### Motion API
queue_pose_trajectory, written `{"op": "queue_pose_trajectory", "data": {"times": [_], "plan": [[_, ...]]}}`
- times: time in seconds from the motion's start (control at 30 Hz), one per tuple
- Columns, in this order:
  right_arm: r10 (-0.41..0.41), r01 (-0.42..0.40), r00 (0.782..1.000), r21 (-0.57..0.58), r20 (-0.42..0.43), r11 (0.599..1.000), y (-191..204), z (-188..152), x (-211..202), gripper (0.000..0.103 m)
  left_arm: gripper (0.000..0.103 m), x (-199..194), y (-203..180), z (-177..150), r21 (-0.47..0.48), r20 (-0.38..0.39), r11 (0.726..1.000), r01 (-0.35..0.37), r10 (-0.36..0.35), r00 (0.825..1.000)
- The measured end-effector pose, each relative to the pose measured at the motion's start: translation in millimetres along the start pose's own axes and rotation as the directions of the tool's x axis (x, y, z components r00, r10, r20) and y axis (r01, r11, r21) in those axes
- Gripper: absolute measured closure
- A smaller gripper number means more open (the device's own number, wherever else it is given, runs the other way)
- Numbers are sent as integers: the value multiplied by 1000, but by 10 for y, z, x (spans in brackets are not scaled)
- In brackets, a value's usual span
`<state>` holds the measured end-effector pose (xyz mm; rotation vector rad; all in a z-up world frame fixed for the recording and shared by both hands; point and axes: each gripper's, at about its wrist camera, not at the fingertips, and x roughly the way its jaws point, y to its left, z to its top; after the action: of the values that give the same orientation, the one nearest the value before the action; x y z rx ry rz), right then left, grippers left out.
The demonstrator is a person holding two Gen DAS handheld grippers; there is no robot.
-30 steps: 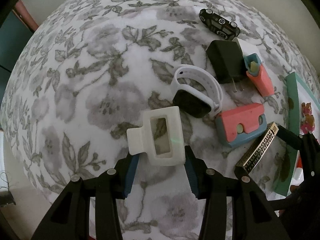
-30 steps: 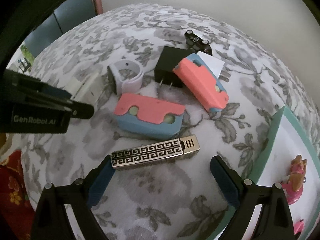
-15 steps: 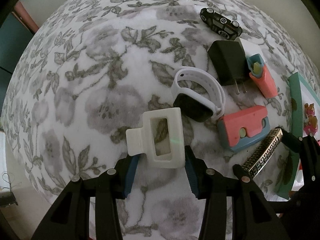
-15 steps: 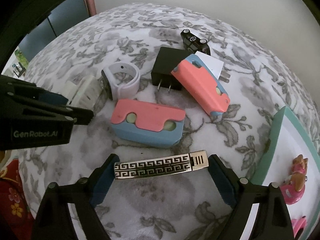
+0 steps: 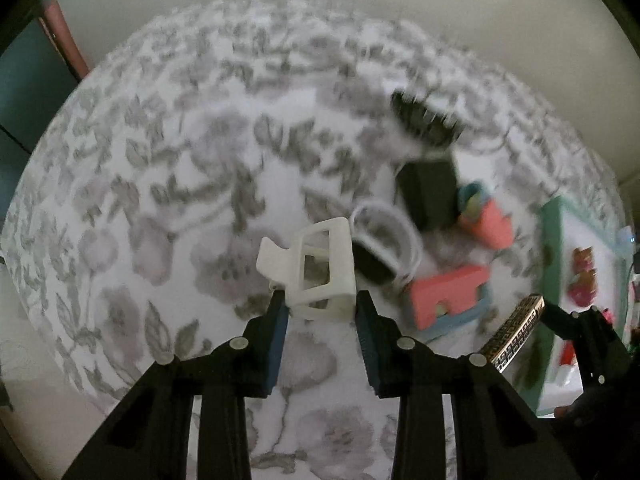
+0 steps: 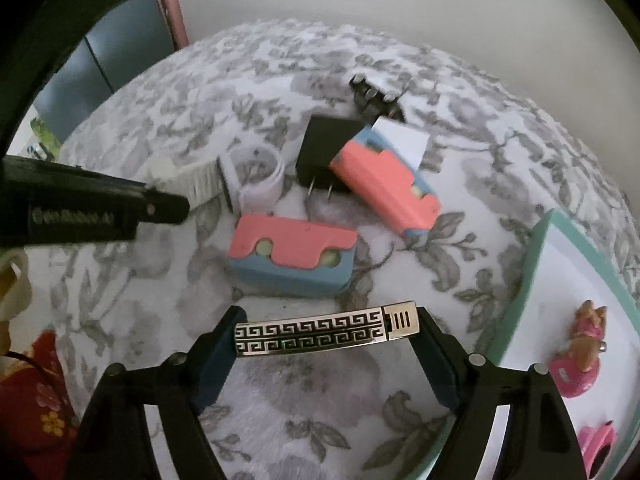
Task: Organize rigid objects
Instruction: 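Lift hair clip and harmonica and move them toward the tray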
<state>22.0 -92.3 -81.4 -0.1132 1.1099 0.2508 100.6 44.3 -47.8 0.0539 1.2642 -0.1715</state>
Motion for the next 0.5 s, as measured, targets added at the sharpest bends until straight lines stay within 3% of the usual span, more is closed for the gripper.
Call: {"op": "queue_pose_trajectory", "data": {"times": [0.13, 0.5], "plan": [[3, -6, 998, 40, 65, 999, -91, 49, -246, 19, 68, -209, -57, 45, 1, 54, 998, 61, -61, 997], [-56, 34, 988, 154, 144, 988, -442, 34, -670, 19, 68, -663, -476, 45, 76, 183, 989, 124, -136, 974]]}}
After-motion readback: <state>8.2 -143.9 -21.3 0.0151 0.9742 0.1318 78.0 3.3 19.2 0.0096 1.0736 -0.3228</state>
